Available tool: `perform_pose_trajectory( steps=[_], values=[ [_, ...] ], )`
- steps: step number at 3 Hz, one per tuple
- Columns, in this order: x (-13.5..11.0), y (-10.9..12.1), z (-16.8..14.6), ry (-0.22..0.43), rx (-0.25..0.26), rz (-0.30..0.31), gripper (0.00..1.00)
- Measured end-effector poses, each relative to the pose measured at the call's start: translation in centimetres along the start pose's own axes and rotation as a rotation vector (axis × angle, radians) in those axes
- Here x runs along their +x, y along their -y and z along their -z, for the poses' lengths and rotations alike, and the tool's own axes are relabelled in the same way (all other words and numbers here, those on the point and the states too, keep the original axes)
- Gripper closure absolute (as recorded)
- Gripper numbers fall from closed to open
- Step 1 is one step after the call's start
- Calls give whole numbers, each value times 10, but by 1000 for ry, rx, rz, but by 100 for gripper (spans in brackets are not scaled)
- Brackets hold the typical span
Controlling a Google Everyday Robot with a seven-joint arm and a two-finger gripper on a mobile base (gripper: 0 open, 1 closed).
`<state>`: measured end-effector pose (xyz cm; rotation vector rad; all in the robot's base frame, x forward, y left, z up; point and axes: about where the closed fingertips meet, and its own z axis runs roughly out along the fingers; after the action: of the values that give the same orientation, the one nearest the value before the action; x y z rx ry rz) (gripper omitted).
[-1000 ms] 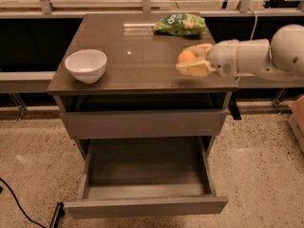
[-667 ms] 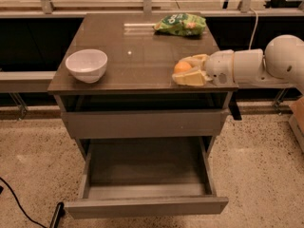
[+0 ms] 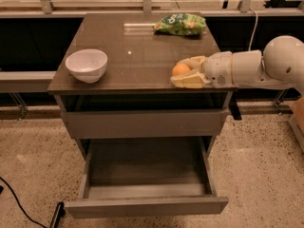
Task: Place orange into middle drawer
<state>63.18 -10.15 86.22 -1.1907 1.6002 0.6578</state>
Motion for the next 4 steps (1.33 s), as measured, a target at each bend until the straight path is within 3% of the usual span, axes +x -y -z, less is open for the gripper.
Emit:
perform_pose_trajectory(
  steps=[1,2,3,4],
  values=[
    [0,-33,1,-22,-43,65,100],
    [28,-72,1,-31,-106,85,100],
    [96,-101,-6,-53,-159,67,100],
    [169,-114,-17,-83,-193,48,100]
  ],
)
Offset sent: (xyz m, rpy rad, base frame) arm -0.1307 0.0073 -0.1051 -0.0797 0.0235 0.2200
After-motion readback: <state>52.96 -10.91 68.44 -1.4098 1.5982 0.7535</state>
